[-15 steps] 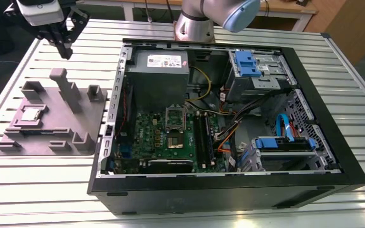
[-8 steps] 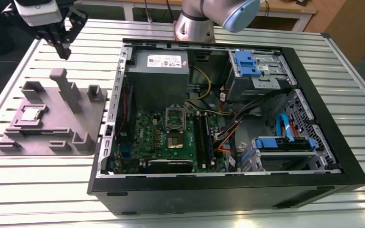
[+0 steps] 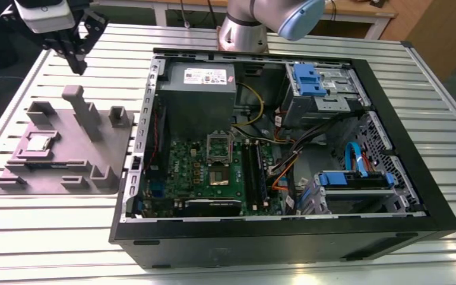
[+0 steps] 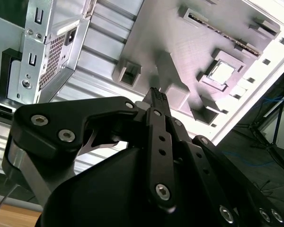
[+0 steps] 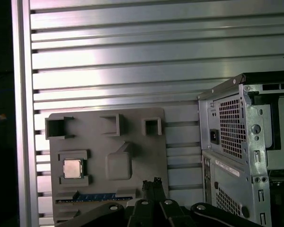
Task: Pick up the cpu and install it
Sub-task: 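Reach for the cpu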
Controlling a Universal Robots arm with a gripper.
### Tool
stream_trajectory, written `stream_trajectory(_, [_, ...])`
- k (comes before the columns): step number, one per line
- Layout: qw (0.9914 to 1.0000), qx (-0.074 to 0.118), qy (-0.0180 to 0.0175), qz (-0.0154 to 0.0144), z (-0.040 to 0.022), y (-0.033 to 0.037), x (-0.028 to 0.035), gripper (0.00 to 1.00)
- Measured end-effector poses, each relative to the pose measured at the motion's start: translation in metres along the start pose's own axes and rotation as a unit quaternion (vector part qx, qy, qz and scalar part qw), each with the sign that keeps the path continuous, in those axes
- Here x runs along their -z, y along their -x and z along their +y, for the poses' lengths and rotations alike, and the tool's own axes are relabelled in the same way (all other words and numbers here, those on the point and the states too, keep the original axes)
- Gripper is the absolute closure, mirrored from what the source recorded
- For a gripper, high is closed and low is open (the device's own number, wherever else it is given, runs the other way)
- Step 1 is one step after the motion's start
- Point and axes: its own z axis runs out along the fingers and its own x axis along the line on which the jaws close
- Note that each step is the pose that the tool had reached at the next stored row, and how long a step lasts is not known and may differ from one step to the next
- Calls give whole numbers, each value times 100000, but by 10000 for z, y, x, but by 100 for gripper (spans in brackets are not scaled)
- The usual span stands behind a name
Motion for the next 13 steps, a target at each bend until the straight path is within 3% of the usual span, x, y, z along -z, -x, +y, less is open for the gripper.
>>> stream_trajectory(13, [100000, -7, -16, 181, -5, -64, -9, 90])
